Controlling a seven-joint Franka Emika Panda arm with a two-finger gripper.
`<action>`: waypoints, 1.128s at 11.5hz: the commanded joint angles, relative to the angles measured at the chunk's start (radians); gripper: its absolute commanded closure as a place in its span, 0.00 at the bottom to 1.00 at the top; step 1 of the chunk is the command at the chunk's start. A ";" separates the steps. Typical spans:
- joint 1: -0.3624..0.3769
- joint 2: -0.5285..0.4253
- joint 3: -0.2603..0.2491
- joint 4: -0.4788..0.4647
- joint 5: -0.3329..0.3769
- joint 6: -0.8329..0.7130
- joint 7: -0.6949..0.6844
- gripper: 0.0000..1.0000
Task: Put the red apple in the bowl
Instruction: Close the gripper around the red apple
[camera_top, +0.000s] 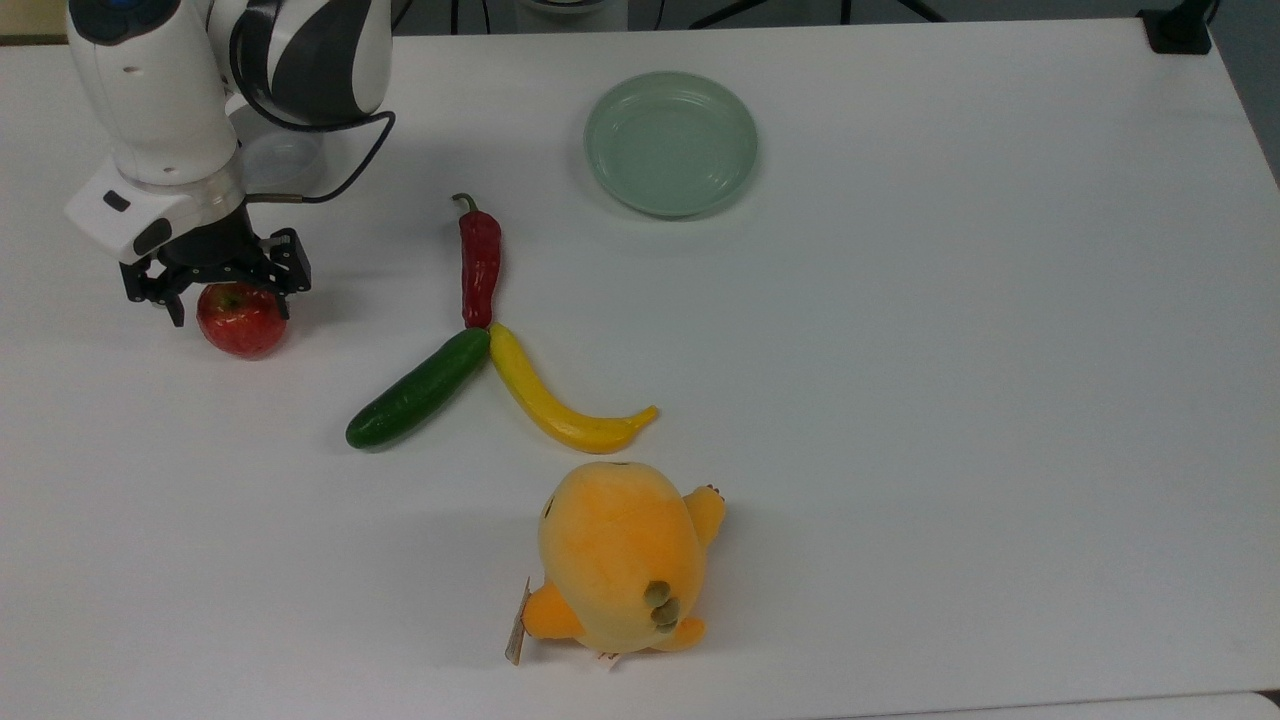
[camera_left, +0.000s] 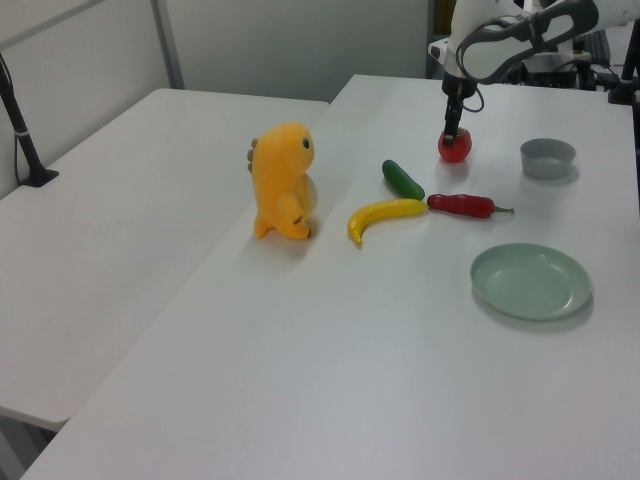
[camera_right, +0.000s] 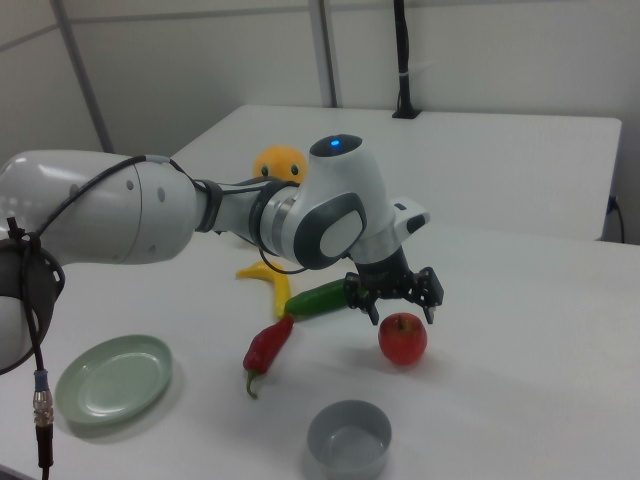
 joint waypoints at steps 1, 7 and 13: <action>-0.012 0.017 -0.006 -0.001 -0.027 0.024 -0.016 0.00; -0.025 0.017 -0.007 -0.035 -0.054 0.021 -0.037 0.00; -0.026 0.017 -0.007 -0.038 -0.062 0.020 -0.060 0.40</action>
